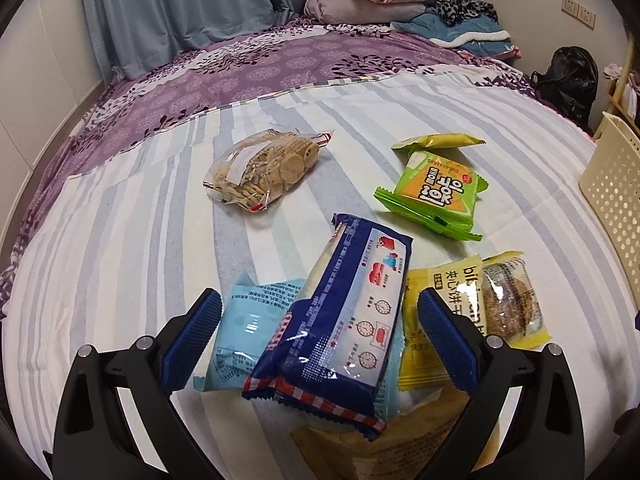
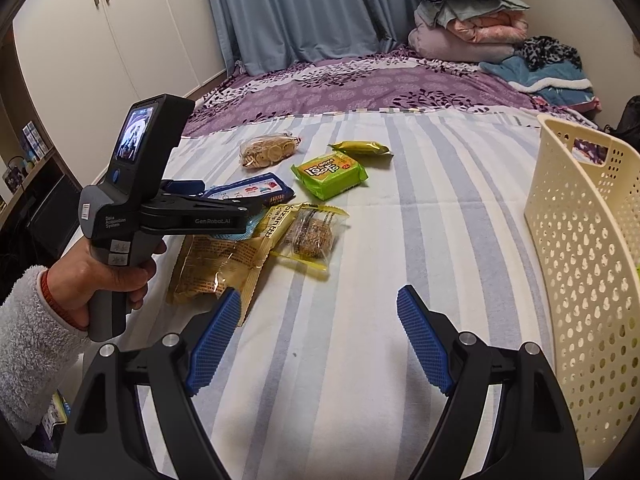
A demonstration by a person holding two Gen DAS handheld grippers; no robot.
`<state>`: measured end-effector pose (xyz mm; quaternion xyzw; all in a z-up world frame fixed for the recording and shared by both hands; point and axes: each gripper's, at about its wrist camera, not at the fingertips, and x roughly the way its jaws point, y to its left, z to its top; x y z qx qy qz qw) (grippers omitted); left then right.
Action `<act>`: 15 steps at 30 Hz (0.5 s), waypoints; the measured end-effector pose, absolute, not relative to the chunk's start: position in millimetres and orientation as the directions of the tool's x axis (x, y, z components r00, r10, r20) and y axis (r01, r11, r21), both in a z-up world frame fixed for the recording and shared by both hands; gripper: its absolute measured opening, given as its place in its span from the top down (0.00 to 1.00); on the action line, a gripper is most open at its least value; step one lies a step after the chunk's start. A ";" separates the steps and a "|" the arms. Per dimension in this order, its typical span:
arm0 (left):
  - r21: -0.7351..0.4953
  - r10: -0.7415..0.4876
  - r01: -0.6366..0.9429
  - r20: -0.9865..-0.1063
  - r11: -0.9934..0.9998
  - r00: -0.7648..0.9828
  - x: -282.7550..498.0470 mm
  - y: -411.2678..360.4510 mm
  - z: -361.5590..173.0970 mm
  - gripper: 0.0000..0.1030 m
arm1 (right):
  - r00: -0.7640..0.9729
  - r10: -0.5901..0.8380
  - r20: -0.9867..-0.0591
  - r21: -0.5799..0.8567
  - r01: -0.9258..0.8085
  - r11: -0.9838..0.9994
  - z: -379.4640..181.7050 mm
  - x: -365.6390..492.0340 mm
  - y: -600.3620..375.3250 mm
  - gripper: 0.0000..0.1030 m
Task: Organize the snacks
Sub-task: 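Grasp the blue-and-white biscuit pack with the left gripper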
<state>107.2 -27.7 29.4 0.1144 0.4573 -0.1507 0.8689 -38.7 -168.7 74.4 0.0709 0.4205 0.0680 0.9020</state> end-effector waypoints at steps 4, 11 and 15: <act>0.079 -0.141 0.359 -0.826 0.930 0.546 110.0 -28.2 25.0 0.11 | 0.622 0.197 -0.758 0.189 -0.080 0.979 69.5 -36.0 -162.6 0.22; 0.064 -0.164 0.361 -0.807 0.930 0.567 109.4 -20.1 28.8 0.29 | 0.593 0.218 -0.775 0.192 -0.108 0.975 60.3 -29.6 -150.1 0.22; 0.045 -0.178 0.355 -0.802 0.934 0.570 109.2 -11.7 32.1 0.41 | 0.583 0.229 -0.780 0.189 -0.130 0.973 56.9 -27.0 -141.9 0.22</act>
